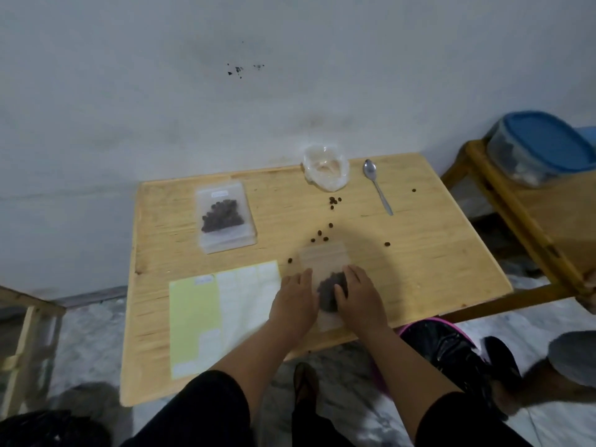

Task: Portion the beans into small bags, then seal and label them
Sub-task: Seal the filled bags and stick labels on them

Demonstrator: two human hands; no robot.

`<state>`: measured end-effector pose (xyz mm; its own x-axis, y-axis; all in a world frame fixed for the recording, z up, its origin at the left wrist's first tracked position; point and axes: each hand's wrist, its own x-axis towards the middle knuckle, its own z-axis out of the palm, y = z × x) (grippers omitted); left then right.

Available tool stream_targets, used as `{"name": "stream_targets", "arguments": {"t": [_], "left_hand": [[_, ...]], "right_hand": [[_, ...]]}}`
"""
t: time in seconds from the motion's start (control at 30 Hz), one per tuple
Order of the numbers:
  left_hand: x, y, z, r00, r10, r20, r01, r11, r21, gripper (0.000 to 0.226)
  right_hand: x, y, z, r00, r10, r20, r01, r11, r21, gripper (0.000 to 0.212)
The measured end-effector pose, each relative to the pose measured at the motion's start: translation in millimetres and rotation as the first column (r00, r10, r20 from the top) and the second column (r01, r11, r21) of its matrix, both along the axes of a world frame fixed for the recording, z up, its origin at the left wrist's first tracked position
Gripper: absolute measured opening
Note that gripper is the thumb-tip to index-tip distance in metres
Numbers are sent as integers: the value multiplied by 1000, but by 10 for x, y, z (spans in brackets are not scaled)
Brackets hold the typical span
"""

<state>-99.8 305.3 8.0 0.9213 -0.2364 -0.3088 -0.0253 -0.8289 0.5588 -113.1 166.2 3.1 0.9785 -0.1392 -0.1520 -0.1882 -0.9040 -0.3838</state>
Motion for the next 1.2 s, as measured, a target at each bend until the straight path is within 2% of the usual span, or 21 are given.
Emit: {"name": "stream_targets", "arguments": {"t": [0.33,0.6,0.77,0.87,1.0,1.2], "left_hand": [[87,-187,-14,984,164,-73,-170,982,-77,51],[101,-169,-12,962,258,-86,-271,931,-243,45],[64,42,55,925,332,-183,-380,818,-433,33],[38,290,150,908,358,-218,-419,754,-507,29],[-68,766,172,870,445,-211,-485,699,-526,24],[-343,1552,134,760,613,-219,-618,574,-537,25]], "right_hand": [[48,-119,-77,996,-91,14,89,992,89,51],[37,-110,-22,992,-103,68,89,978,188,43],[92,113,130,975,-210,68,168,905,392,33],[124,275,216,977,-213,26,174,856,487,28],[158,650,284,993,-111,-29,109,835,539,18],[148,1416,258,998,58,-30,-35,864,501,19]]}}
